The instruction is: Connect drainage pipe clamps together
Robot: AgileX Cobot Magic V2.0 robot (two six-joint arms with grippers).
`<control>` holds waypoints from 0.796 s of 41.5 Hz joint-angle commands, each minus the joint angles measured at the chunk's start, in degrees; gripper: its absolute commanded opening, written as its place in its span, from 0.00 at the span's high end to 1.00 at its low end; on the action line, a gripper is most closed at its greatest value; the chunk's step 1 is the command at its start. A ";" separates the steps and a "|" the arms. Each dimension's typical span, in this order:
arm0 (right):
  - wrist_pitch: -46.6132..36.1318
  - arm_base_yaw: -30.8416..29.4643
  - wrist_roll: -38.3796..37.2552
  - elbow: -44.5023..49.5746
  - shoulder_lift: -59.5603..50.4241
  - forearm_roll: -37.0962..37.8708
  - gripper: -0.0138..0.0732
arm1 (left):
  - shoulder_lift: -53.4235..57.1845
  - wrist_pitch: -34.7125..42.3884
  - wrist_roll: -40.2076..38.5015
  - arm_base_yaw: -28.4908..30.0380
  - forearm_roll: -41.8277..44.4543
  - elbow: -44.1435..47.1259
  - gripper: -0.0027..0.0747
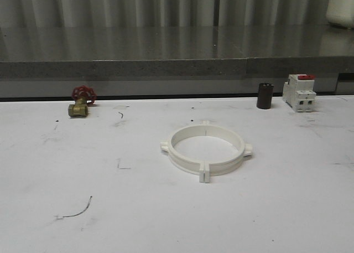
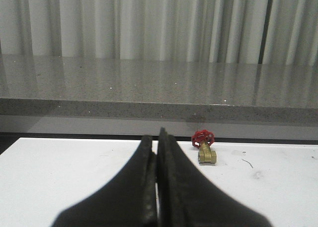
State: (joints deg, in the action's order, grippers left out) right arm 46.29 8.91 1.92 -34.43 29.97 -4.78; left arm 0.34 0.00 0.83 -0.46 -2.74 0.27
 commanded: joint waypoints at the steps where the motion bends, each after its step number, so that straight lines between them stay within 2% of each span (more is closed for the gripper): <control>1: -2.96 -0.34 0.41 -1.50 0.30 -0.14 0.98 | 0.75 4.31 -0.12 -1.06 -0.52 1.28 0.99; 33: -2.96 -0.34 0.41 -1.50 0.30 -0.14 0.98 | 0.69 4.31 -0.12 -1.58 -0.52 1.28 0.99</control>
State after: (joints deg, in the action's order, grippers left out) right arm 46.50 8.91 1.92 -34.43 29.97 -4.78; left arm 0.34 0.00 0.85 -1.62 -2.78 0.27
